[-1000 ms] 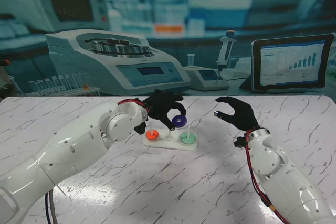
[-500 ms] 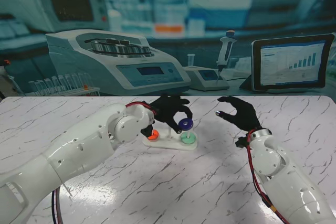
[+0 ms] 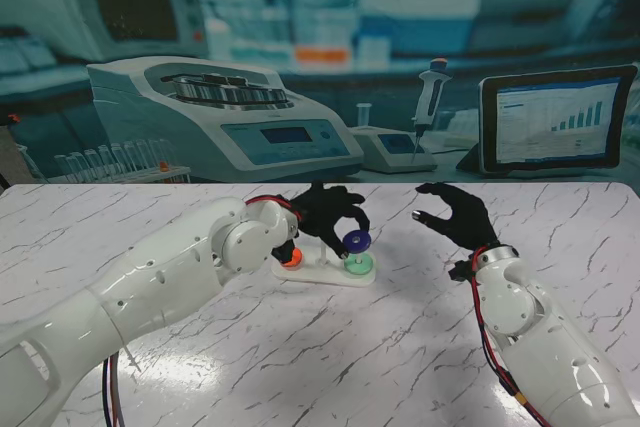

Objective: Move the three rings of the Hanoi Tower from the left rod to the right rod

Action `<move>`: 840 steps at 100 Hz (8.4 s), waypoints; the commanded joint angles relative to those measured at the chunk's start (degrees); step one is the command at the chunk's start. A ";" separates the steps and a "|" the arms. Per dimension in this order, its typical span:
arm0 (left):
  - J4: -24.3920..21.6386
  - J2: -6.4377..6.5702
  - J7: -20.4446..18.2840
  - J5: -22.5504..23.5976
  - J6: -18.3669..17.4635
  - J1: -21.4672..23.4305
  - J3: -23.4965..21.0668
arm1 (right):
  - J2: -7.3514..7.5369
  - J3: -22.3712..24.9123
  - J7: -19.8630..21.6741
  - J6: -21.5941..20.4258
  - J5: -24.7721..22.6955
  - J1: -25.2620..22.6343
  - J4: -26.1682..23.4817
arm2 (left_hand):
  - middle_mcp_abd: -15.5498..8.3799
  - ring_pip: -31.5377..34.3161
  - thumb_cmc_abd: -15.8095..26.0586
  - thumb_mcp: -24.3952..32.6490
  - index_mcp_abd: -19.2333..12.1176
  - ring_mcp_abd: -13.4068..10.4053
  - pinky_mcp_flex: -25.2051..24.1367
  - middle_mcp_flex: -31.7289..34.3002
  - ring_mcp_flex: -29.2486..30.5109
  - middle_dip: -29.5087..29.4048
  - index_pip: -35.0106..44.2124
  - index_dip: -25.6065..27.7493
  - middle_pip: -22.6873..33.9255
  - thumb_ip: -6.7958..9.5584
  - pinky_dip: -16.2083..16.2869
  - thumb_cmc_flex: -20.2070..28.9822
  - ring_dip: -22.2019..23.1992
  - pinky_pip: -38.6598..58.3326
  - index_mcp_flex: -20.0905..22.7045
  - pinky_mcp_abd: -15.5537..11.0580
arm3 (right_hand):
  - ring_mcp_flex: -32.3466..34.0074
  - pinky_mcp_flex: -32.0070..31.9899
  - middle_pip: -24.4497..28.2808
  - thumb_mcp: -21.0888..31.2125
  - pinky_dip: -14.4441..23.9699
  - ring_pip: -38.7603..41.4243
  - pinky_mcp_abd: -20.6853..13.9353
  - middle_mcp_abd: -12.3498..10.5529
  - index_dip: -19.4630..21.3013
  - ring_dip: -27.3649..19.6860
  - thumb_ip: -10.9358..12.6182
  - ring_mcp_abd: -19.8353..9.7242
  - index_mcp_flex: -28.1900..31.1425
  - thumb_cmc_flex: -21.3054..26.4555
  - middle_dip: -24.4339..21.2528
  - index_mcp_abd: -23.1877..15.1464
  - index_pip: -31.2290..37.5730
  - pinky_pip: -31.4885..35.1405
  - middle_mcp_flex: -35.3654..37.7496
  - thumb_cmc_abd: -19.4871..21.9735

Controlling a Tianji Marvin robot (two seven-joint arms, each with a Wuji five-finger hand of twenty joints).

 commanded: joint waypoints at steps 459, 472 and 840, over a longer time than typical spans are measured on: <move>-10.83 7.70 -12.83 13.75 6.06 17.36 -22.32 | -0.81 -0.29 -1.17 0.47 0.53 0.08 0.39 | 8.10 -0.86 4.84 3.59 16.12 1.98 -0.65 -5.58 -0.75 -0.61 -21.63 -8.95 -2.07 2.88 1.09 -7.09 -0.16 2.90 -4.88 1.74 | 0.30 -0.63 0.91 -1.23 0.54 0.49 -4.73 -0.97 -0.55 0.34 1.66 -0.36 1.05 0.50 0.26 -0.14 0.98 0.48 1.44 1.64; -8.94 7.30 -10.61 13.25 6.94 17.29 -20.95 | -0.79 -0.18 -1.14 0.58 0.46 -0.01 0.26 | 8.45 -0.93 4.73 3.51 16.36 2.03 -0.64 -6.26 -1.13 -0.62 -21.59 -8.75 -2.14 2.85 1.12 -7.88 -0.16 2.79 -5.37 1.80 | 0.15 -0.67 1.03 -1.20 0.53 0.82 -4.72 -0.71 -0.53 0.40 1.66 -0.28 1.23 0.66 0.28 -0.04 1.10 0.45 1.48 1.45; -12.02 5.86 -3.34 14.63 10.90 20.34 -26.15 | -0.81 -0.70 -0.76 0.84 0.76 0.01 0.05 | 0.66 0.20 2.53 3.51 -5.44 1.34 0.48 1.84 2.83 0.06 6.12 1.58 -0.09 1.06 2.91 5.53 0.71 4.28 7.19 1.72 | 0.12 -0.69 0.69 -1.23 0.56 -0.24 -4.81 -0.67 -0.86 0.13 1.66 -0.39 0.68 0.66 0.23 -0.45 0.57 0.47 1.45 1.62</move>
